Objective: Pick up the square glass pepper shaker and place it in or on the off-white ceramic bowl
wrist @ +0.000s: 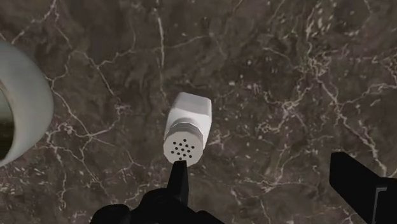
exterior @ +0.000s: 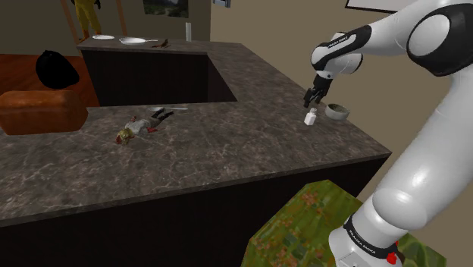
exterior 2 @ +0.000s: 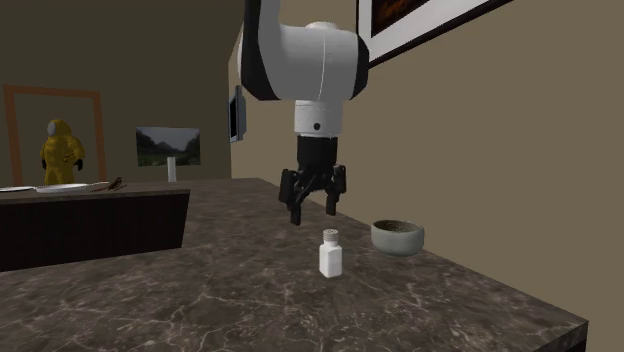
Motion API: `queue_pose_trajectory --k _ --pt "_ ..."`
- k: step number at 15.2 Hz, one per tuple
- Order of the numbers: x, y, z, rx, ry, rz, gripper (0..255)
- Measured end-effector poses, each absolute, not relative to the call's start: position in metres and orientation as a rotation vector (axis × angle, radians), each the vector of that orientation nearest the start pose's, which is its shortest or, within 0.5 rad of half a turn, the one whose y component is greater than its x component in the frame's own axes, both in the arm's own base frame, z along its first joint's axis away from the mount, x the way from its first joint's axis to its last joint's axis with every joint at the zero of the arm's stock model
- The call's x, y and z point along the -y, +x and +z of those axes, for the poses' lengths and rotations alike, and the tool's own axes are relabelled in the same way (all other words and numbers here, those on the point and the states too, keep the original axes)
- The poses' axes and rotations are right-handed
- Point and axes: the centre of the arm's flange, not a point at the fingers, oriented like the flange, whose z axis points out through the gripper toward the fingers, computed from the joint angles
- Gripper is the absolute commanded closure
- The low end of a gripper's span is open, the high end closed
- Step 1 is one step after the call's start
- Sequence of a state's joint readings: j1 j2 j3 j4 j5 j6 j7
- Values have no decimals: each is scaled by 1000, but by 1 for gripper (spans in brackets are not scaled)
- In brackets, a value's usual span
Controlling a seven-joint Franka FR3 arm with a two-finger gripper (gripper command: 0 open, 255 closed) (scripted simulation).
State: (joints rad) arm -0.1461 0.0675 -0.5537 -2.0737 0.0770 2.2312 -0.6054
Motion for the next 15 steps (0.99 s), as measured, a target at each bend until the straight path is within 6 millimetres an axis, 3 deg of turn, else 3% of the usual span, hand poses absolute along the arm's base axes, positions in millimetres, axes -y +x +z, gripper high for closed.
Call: queue_pose_trajectory --k 5,12,15 --pt "410 448 382 -259 -3170 -138 0" --pt "416 453 345 -261 -3169 -136 0" --pt "417 453 341 -261 -3169 -136 0"
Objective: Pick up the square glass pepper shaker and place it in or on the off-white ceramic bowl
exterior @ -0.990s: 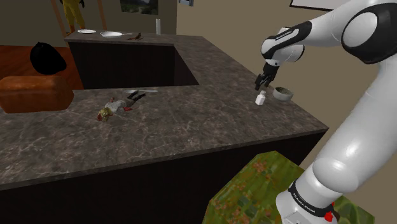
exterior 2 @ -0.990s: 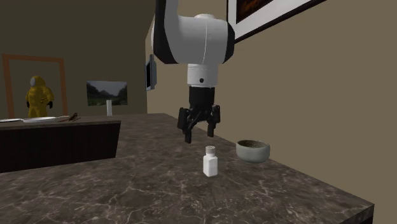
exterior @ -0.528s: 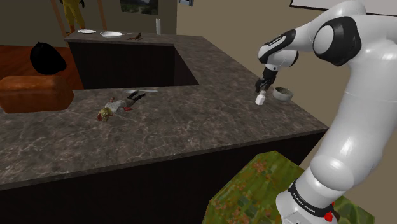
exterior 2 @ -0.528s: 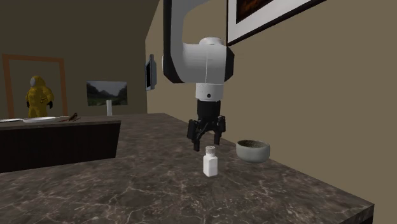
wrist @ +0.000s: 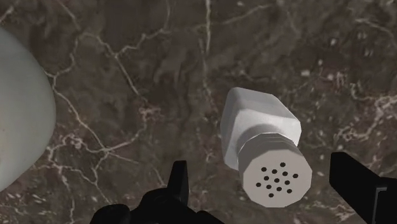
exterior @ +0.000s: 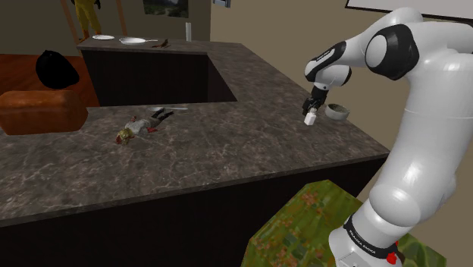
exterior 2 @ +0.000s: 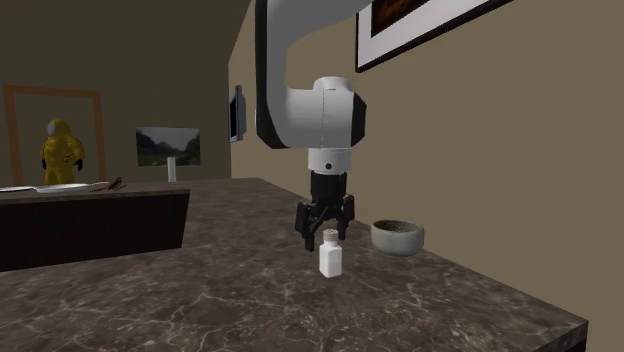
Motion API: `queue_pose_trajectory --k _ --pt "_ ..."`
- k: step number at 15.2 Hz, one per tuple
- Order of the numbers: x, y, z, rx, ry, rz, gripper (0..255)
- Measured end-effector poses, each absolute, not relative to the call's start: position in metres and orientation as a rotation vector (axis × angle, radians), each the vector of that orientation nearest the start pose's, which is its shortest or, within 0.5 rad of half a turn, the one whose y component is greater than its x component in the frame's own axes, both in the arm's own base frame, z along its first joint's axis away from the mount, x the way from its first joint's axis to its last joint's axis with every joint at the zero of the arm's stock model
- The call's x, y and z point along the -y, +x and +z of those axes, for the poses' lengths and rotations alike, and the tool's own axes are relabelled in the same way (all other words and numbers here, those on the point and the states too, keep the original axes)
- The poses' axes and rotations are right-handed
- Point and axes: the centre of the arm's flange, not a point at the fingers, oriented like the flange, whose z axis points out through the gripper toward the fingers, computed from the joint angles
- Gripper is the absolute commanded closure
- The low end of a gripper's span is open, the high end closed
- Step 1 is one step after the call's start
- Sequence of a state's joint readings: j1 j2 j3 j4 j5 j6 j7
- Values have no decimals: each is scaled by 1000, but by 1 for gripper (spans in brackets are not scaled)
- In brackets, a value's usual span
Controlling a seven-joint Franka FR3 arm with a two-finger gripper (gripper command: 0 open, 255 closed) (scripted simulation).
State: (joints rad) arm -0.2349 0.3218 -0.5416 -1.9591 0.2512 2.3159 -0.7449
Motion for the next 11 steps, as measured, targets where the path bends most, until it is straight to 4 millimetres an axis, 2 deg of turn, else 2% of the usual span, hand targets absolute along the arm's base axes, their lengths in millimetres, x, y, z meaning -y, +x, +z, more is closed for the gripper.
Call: queue_pose_trajectory --k 3,4,11 --pt "417 453 341 -261 -3169 -136 0" --pt "417 453 341 -261 -3169 -136 255" --pt "417 453 341 -262 -3170 -137 255"
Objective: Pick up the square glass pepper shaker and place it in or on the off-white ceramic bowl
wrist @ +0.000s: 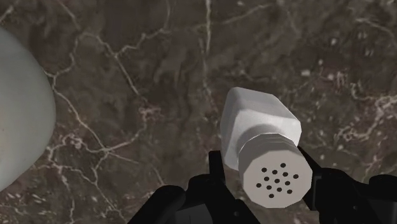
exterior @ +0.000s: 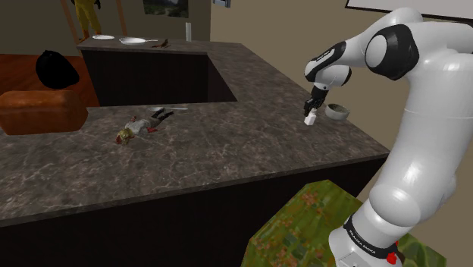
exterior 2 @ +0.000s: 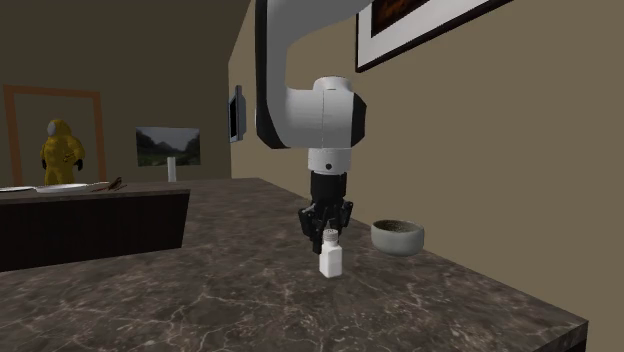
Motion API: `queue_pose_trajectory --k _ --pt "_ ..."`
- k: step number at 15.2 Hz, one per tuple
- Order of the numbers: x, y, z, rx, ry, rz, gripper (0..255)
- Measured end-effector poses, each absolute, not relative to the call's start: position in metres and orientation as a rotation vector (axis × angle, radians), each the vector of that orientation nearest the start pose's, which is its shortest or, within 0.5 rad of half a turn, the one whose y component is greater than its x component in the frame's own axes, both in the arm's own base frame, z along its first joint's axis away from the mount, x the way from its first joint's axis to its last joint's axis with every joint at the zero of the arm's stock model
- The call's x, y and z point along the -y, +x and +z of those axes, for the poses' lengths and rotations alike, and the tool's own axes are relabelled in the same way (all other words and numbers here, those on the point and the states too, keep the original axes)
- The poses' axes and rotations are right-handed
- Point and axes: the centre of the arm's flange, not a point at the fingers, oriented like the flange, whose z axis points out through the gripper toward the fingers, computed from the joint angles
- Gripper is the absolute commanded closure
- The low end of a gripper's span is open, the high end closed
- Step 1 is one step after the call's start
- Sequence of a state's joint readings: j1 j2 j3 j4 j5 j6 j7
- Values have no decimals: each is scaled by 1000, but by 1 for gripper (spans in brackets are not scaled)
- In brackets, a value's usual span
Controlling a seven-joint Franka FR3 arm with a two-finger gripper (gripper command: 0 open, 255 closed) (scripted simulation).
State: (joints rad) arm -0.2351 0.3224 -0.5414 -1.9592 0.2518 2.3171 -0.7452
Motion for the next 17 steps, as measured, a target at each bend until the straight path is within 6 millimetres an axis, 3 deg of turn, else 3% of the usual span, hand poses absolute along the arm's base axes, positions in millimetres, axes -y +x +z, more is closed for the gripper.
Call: queue_pose_trajectory --k 6,17 --pt "416 453 351 -261 -3170 -137 255" --pt "417 454 410 -262 -3170 -137 255"
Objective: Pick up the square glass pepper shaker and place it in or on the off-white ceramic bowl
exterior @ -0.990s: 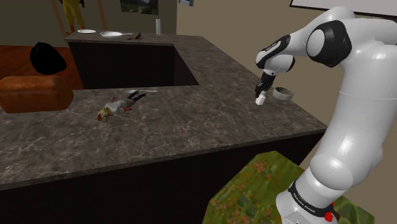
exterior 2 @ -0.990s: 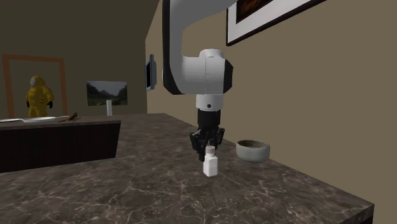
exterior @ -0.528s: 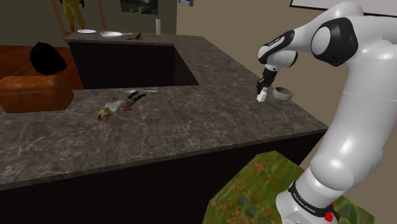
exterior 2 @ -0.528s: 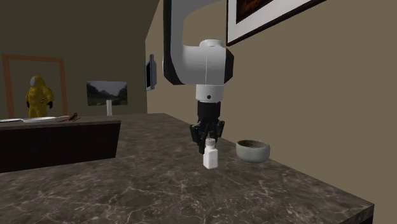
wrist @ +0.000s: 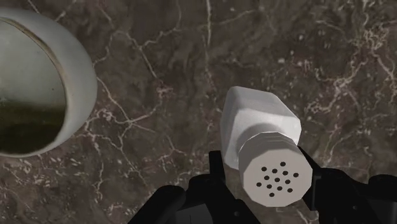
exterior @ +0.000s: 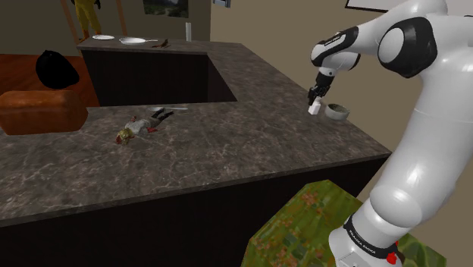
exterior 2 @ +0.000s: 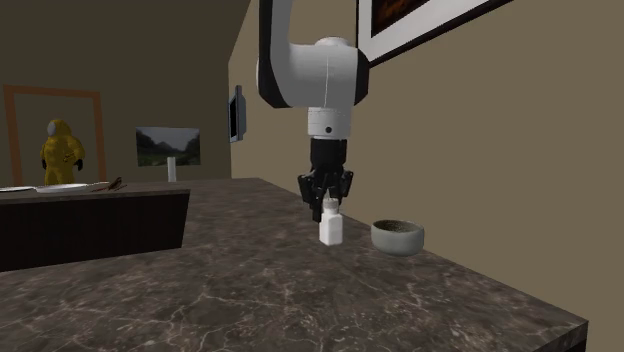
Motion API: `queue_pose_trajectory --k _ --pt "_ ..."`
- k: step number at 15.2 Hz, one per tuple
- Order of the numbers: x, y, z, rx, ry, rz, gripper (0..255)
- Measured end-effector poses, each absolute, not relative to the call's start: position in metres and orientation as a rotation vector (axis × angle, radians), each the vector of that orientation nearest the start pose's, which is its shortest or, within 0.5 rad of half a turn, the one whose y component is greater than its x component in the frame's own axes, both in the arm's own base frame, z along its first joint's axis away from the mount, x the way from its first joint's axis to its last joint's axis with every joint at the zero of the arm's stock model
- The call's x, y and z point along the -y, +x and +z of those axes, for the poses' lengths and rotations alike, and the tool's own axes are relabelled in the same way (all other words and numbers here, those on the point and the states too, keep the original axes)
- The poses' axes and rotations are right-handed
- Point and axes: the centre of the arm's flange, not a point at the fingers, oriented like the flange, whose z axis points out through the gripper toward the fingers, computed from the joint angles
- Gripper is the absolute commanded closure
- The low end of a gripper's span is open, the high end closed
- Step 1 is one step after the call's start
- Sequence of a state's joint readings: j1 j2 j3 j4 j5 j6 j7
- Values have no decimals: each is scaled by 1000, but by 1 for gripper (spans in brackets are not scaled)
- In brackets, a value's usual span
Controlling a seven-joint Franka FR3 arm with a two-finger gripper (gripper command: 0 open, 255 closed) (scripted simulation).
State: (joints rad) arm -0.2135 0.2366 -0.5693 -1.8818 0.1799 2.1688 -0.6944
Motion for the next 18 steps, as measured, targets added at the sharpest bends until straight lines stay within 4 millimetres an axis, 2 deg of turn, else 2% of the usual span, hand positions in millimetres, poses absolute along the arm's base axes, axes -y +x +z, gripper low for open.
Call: queue_pose_trajectory --k 15,18 --pt "417 454 489 -262 -3170 -137 255" --pt "444 443 494 -264 -3170 -137 255"
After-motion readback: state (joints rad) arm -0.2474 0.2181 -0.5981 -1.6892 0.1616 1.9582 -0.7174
